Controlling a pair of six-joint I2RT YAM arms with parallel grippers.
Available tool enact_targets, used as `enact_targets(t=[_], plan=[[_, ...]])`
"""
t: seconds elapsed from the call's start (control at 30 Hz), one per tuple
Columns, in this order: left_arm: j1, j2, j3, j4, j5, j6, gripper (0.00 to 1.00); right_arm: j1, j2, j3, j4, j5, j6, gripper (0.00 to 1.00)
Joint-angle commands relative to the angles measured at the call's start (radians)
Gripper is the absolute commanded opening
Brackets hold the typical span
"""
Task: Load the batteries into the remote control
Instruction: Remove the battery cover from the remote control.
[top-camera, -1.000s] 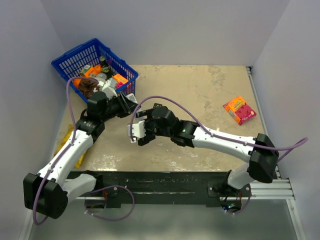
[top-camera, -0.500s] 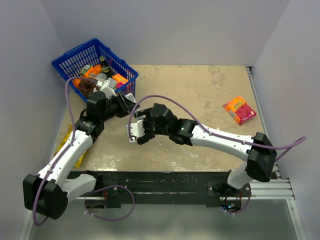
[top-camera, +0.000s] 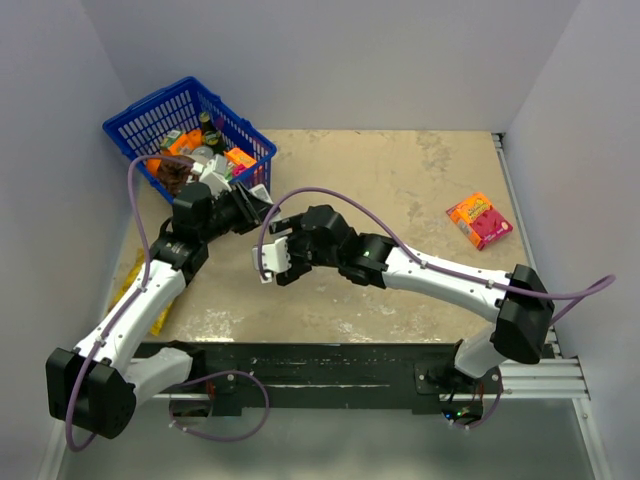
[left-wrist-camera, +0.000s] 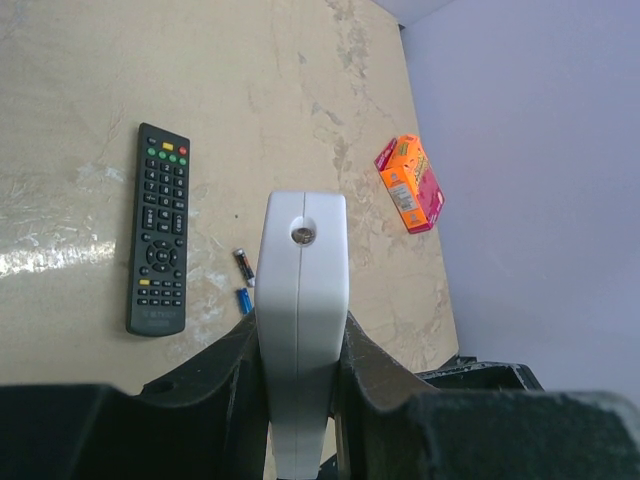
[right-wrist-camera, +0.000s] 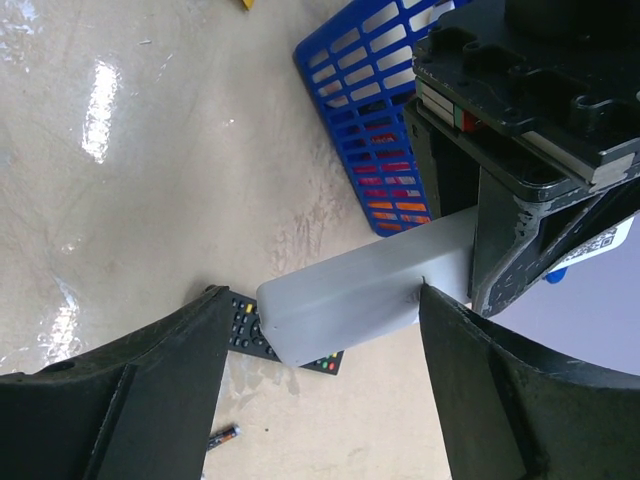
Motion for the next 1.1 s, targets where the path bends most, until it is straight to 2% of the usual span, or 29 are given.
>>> enact_targets(t=[0.0,0.6,0.9,1.07], plan=[[-0.053,-0.051,0.08,0.287,0.27,-0.156,0.0,0.026,0.08,-0.046,-0.169,-0.162,0.022,0.76],[-0.048,-0.034,0.114,0.264,0.255,-0.124,0.0,0.069,0.079,-0.07,-0.229,-0.159,0.041,0.7],[-0.047,-0.043,0.097,0.244,0.227,-0.095,0.0,0.063,0.04,-0.069,-0.155,-0.116,0.078,0.71],[-0.047,-0.071,0.034,0.273,0.18,-0.098,0.0,0.049,0.034,-0.049,-0.1,-0.099,0.115,0.73]])
